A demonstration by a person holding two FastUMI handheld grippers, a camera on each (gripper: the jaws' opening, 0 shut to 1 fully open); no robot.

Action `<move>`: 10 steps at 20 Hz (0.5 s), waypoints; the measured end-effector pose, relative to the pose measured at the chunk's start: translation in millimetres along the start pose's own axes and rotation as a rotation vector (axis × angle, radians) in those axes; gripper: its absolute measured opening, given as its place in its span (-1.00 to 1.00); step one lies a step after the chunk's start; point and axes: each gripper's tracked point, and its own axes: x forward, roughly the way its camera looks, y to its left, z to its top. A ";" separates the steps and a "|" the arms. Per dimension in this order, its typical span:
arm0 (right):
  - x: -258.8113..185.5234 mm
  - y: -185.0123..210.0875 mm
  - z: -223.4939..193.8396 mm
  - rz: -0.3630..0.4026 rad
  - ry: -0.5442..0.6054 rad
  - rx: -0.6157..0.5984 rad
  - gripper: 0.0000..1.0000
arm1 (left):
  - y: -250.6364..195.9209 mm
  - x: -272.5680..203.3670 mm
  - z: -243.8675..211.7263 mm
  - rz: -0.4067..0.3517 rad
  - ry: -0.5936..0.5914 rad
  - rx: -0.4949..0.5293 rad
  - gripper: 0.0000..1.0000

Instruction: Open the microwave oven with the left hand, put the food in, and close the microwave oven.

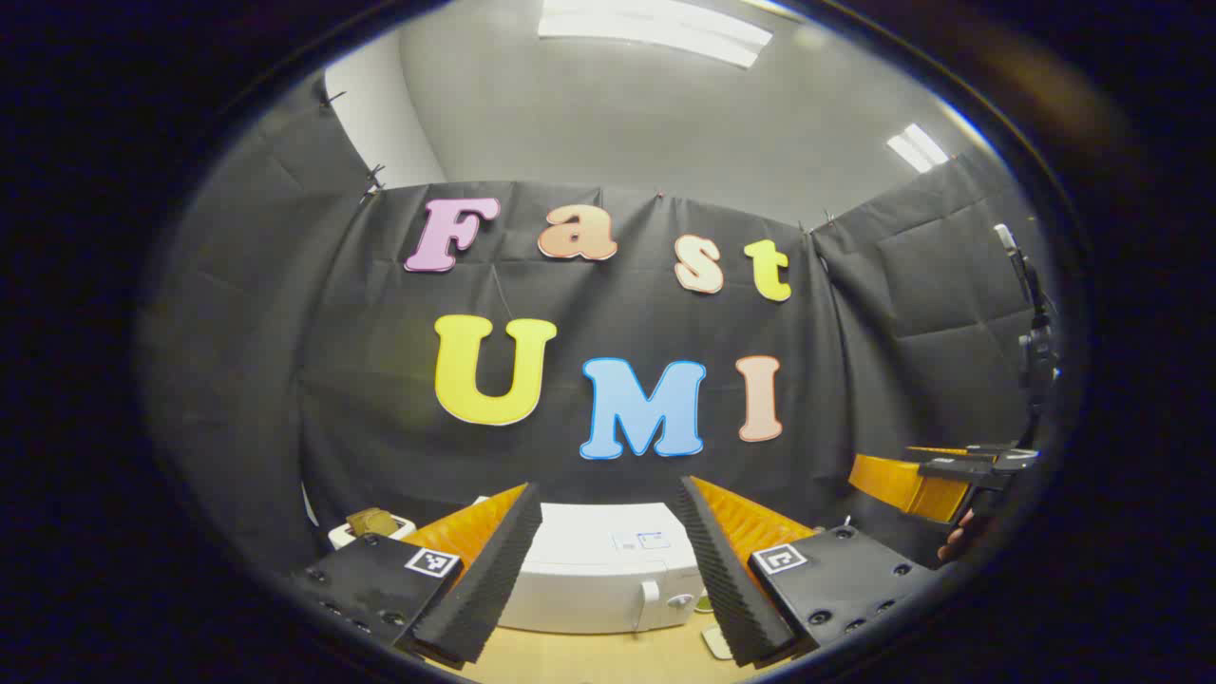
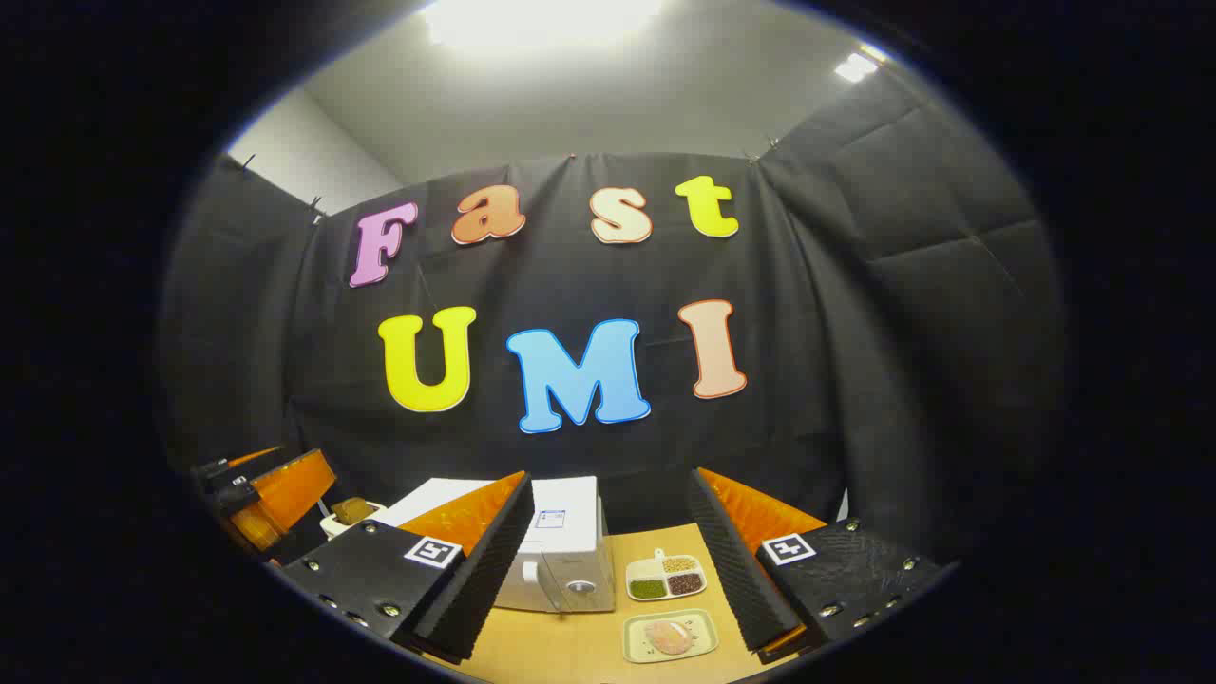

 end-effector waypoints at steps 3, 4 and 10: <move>-0.5 -4.6 10.5 -0.006 -0.035 -0.062 0.98 | -4.4 0.8 5.8 -0.018 -0.009 0.002 0.92; -0.9 -3.7 15.4 -0.014 -0.049 -0.066 0.98 | -1.2 0.9 5.2 -0.017 -0.010 0.000 0.89; 0.7 9.5 10.2 -0.032 -0.037 -0.069 0.97 | -1.7 6.7 0.9 -0.072 -0.010 -0.020 0.90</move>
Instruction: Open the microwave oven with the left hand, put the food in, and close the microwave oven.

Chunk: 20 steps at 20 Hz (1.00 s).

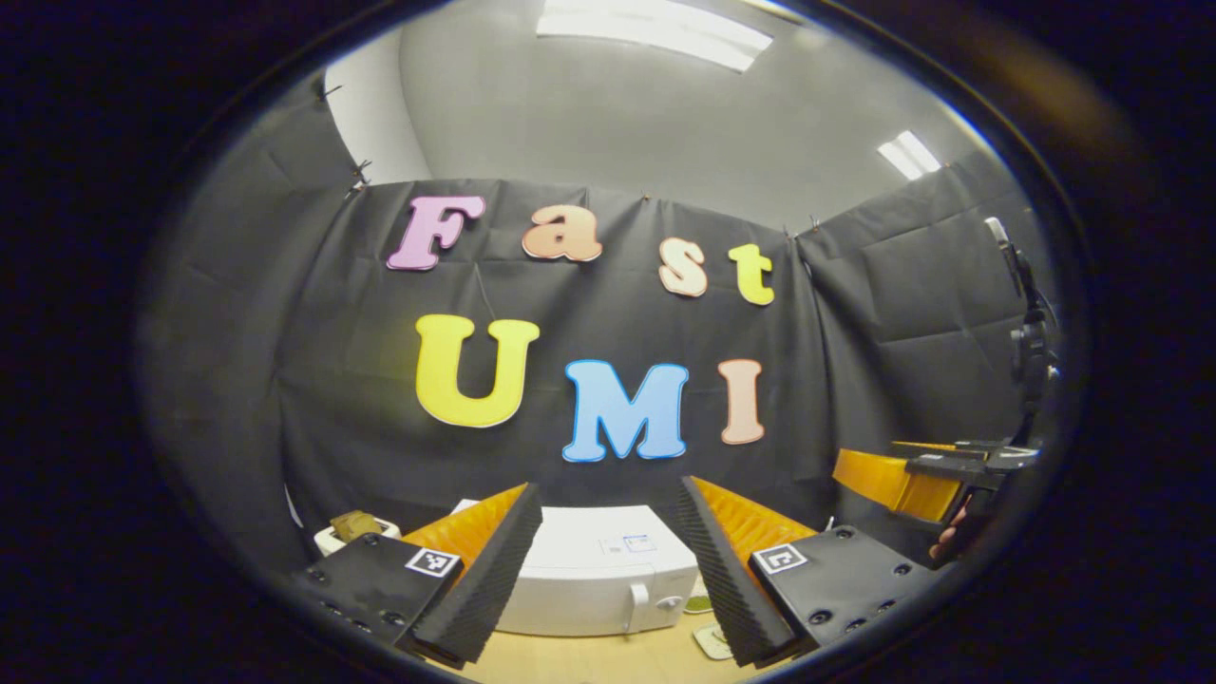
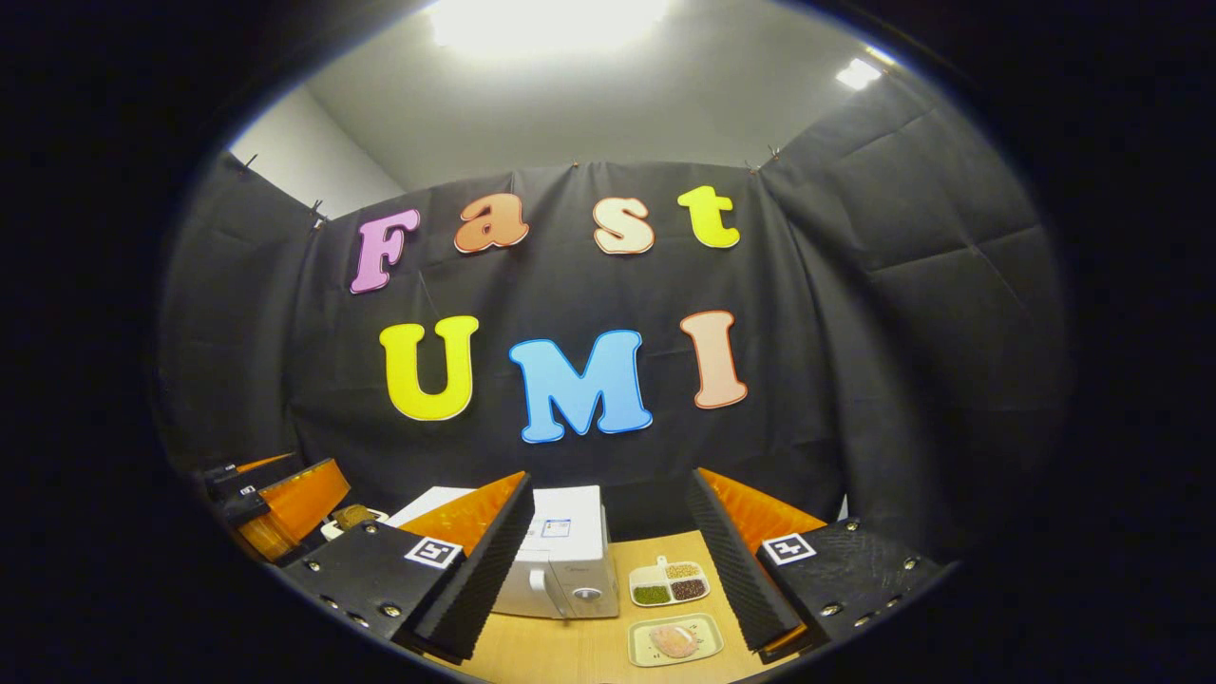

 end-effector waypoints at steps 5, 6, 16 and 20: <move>2.9 0.4 -7.2 0.022 0.023 -0.014 0.94 | -3.5 11.1 -5.9 0.027 -0.020 0.012 0.91; 4.4 -1.5 -6.9 0.024 0.019 -0.018 0.98 | -6.5 14.9 -13.4 0.028 -0.011 0.008 0.92; 26.3 -38.1 -20.0 0.063 0.049 -0.036 0.97 | -37.6 68.1 -150.6 0.029 0.182 -0.057 0.92; 34.0 -58.8 -39.1 0.050 0.102 -0.049 0.97 | -52.9 86.5 -206.5 0.009 0.251 -0.020 0.96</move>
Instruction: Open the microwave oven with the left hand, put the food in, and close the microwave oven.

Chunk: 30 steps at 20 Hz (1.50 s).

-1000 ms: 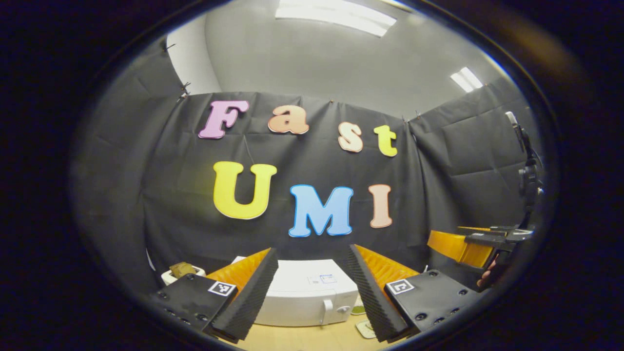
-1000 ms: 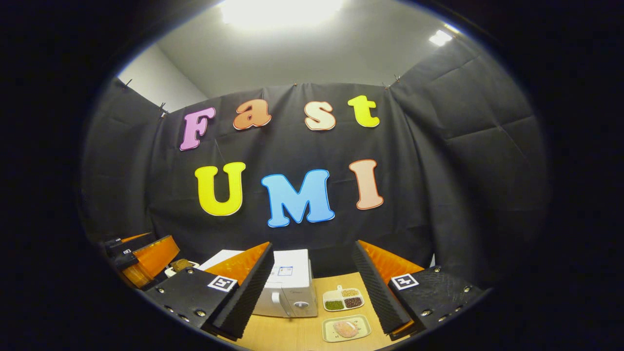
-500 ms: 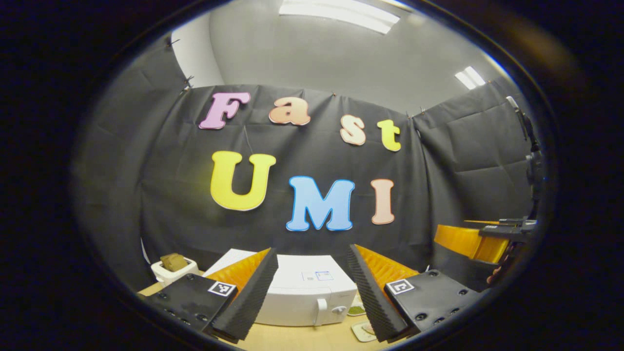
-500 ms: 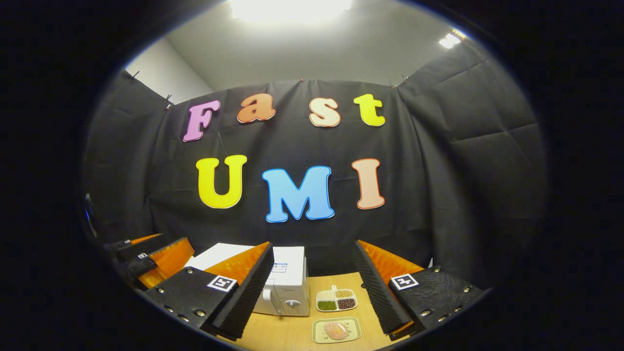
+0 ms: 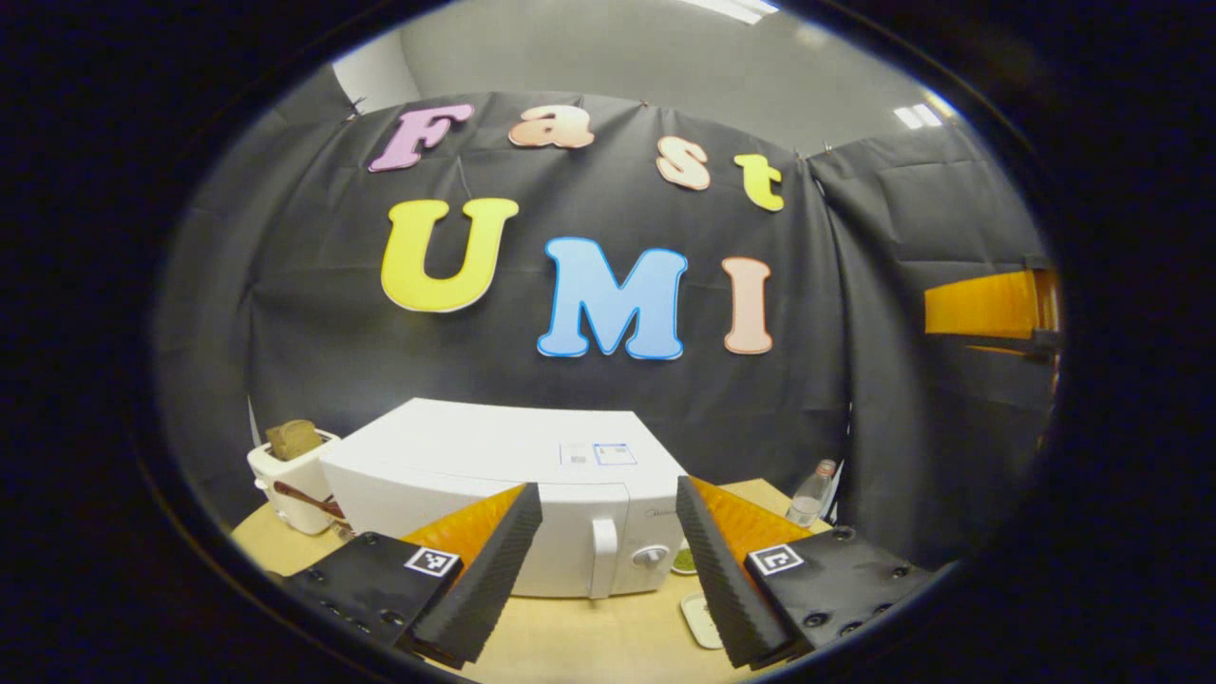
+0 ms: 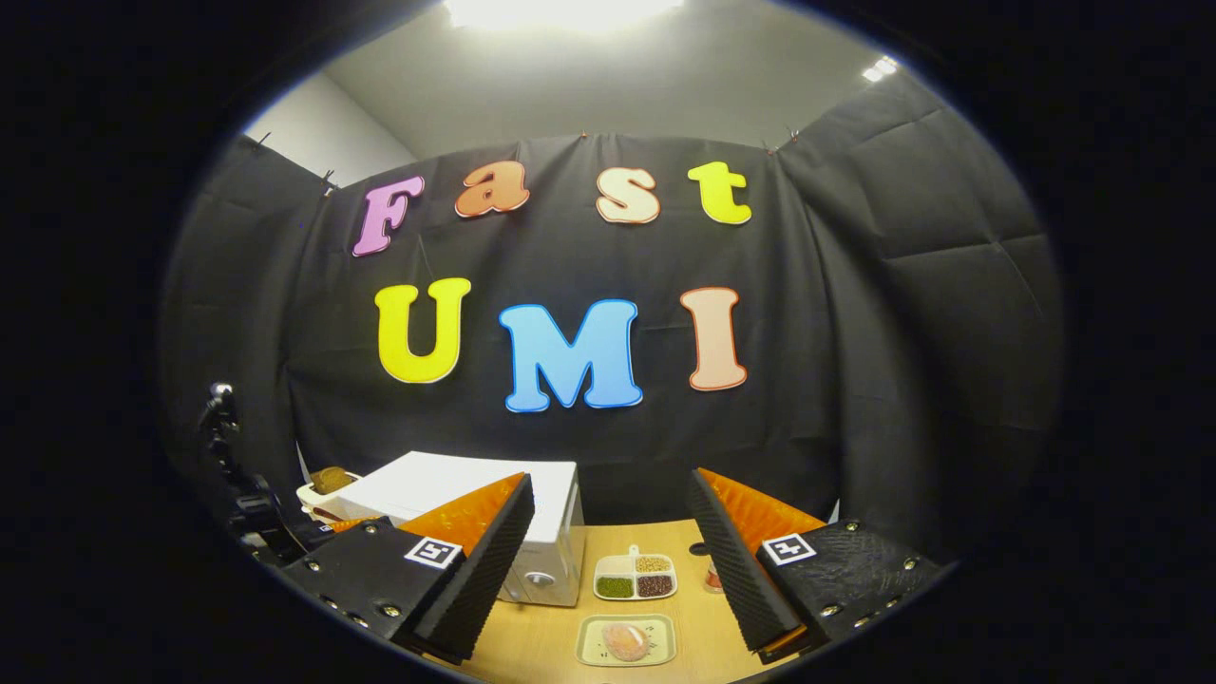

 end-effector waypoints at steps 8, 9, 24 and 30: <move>17.9 -26.1 -45.7 0.005 0.123 -0.076 0.98 | 0.3 70.0 -102.9 0.045 0.151 0.028 0.83; 20.3 -29.3 -50.1 0.006 0.138 -0.085 0.98 | 0.7 76.9 -109.9 0.050 0.160 0.024 0.89; 23.9 -42.3 -84.6 -0.043 0.226 -0.063 0.98 | 3.4 106.9 -156.5 0.021 0.287 0.043 -0.50; 14.7 -26.7 -82.4 -0.032 0.221 -0.070 0.98 | 3.9 106.8 -157.3 -0.020 0.313 0.045 -0.87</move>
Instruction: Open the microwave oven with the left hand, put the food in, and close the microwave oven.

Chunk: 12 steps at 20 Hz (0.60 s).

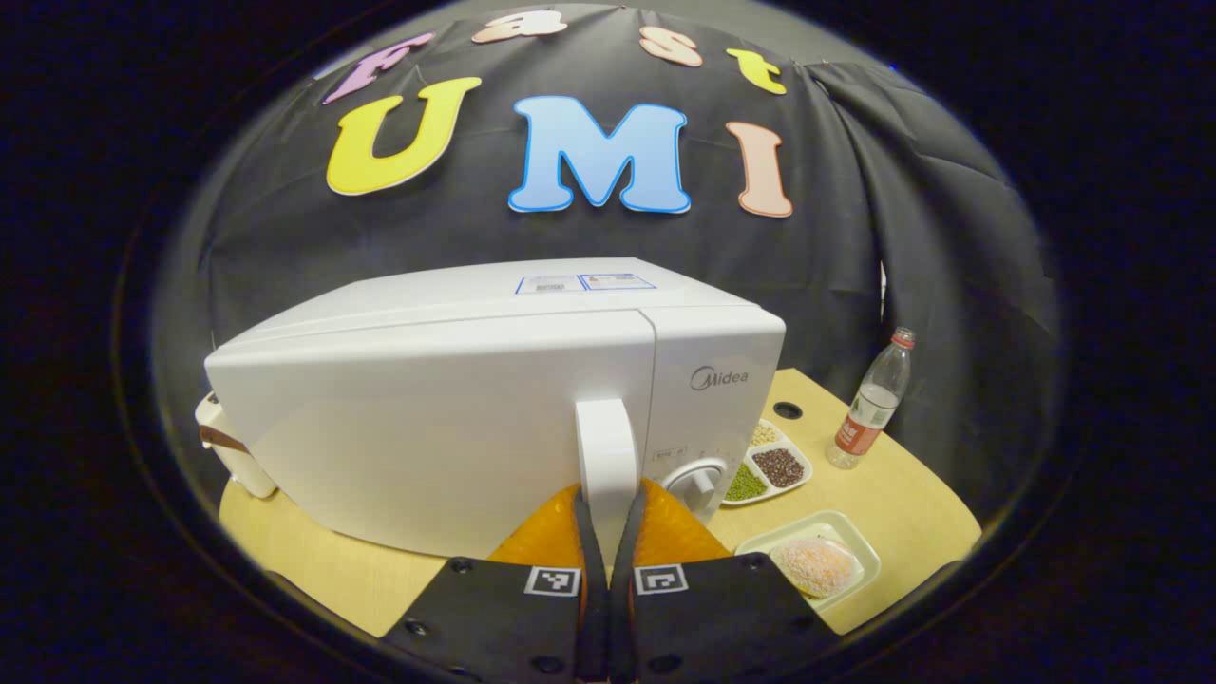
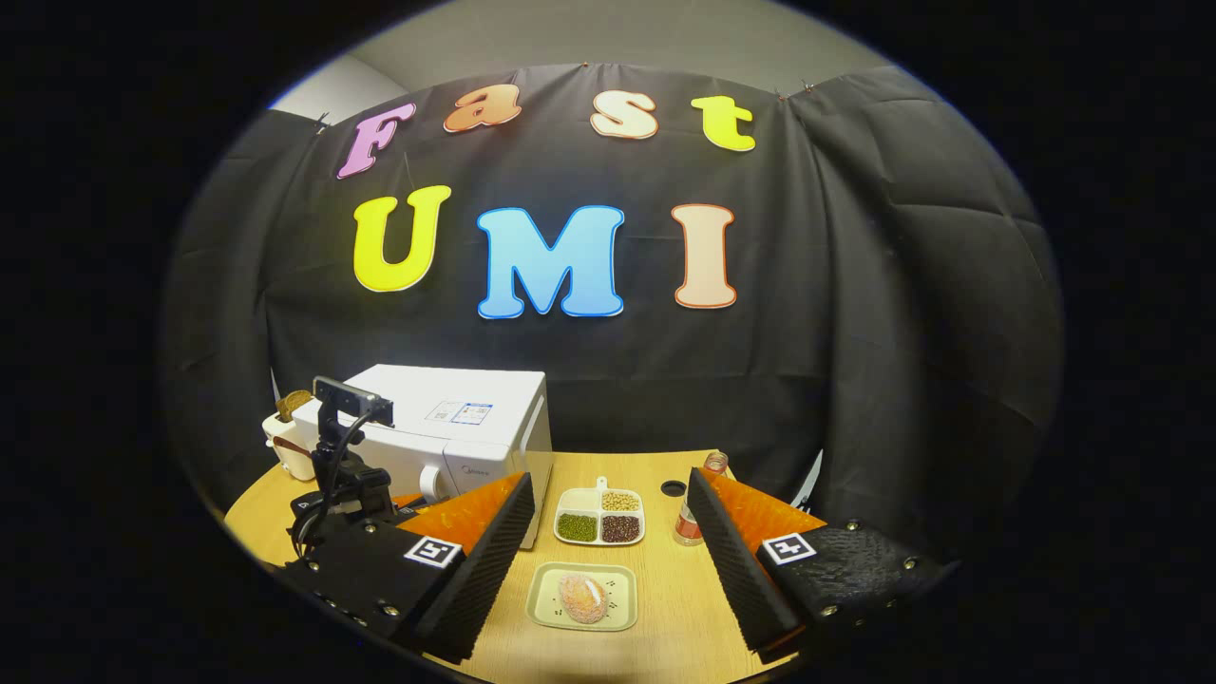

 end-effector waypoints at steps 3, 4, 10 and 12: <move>-6.8 0.4 -0.8 -0.011 -0.004 -0.001 0.98 | -1.0 -0.3 1.2 -0.015 0.014 -0.004 -0.87; -9.2 -0.2 -0.6 -0.016 -0.005 0.003 0.98 | -1.0 -0.7 1.1 -0.020 0.017 -0.003 -0.87; -21.3 -5.2 -3.1 -0.064 -0.004 0.024 0.99 | -1.9 -1.9 0.4 -0.072 0.037 0.006 -0.87; -25.9 -7.0 -3.2 -0.077 -0.007 0.023 0.99 | -3.3 -16.4 -8.5 -0.092 0.061 0.019 -0.87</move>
